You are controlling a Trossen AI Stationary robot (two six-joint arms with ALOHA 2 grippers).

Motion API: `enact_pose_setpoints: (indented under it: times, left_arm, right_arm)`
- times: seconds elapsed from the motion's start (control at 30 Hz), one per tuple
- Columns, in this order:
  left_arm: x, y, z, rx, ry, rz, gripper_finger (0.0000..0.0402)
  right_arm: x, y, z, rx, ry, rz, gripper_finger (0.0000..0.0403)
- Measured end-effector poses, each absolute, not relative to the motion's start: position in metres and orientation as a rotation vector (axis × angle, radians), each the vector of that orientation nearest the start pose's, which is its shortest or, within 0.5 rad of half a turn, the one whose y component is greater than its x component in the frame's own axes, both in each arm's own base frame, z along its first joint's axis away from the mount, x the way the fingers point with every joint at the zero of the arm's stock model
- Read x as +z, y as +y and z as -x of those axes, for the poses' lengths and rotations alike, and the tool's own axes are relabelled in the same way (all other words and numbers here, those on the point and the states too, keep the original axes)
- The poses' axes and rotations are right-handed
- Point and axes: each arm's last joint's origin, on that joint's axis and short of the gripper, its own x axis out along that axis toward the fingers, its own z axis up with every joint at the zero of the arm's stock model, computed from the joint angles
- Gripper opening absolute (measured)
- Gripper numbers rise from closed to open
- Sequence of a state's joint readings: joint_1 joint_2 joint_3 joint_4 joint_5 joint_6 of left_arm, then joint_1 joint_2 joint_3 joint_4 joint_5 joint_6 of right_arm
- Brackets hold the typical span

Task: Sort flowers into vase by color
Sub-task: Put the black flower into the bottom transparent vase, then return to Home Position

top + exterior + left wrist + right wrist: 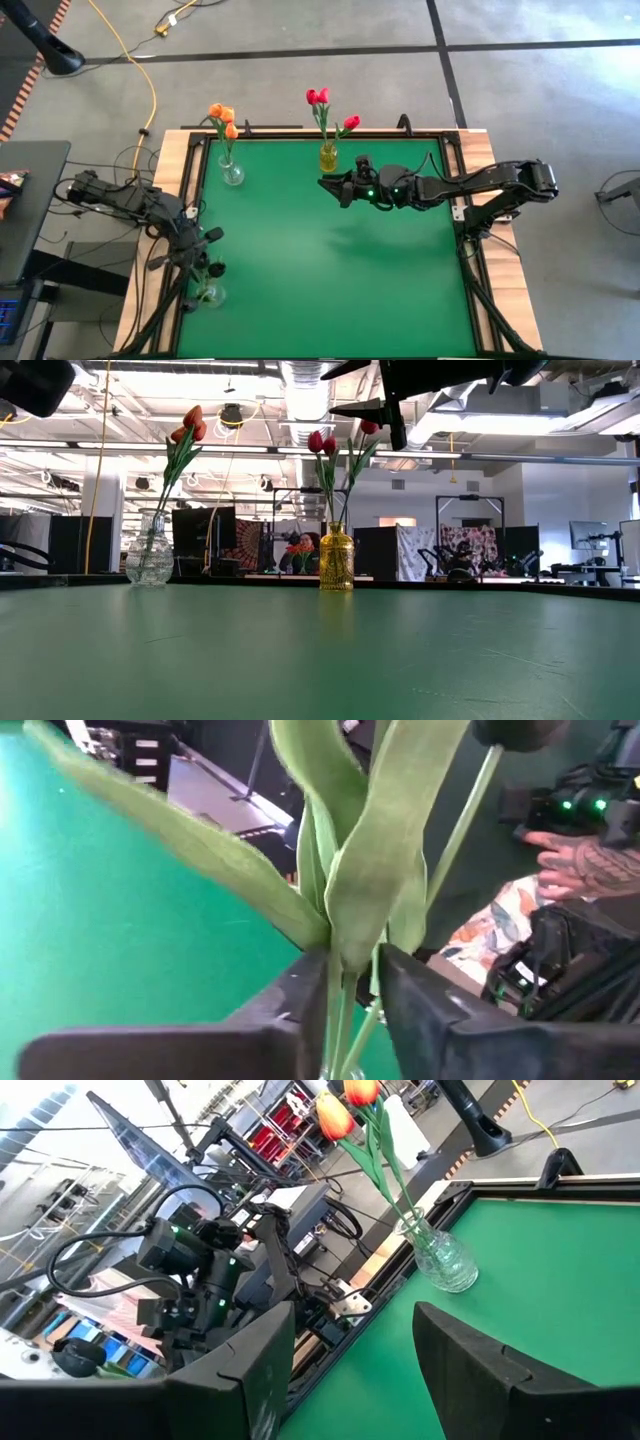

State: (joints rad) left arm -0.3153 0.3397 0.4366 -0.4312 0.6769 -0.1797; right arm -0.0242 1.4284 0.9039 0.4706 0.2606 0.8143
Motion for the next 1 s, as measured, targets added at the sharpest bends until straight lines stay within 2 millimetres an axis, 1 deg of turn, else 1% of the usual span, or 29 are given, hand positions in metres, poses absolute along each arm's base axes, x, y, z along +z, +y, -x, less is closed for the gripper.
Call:
enact_pose_setpoints:
  times: [0.17, 0.3, 0.5, 0.6, 0.87, 1.0]
  left_arm:
    - [0.245, -0.047, -0.083, -0.996, 0.436, 0.233, 0.0129]
    - [0.245, -0.048, -0.081, -1.039, 0.466, 0.265, 0.0152]
    - [0.236, -0.047, -0.078, -0.989, 0.633, 0.387, 0.0155]
    - [0.233, -0.046, -0.077, -0.968, 0.688, 0.428, 0.0155]
    - [0.233, -0.046, -0.076, -0.93, 0.75, 0.528, 0.0155]
    - [0.235, -0.045, -0.075, -0.887, 0.782, 0.574, 0.0155]
  right_arm:
    - [0.289, -0.015, -0.32, -0.29, -0.065, -0.802, 0.023]
    - [0.289, -0.015, -0.32, -0.29, -0.064, -0.801, 0.023]
    - [0.289, -0.015, -0.32, -0.29, -0.064, -0.799, 0.023]
    - [0.289, -0.015, -0.32, -0.29, -0.064, -0.799, 0.023]
    - [0.289, -0.015, -0.32, -0.289, -0.064, -0.798, 0.023]
    - [0.289, -0.015, -0.32, -0.281, -0.056, -0.767, 0.023]
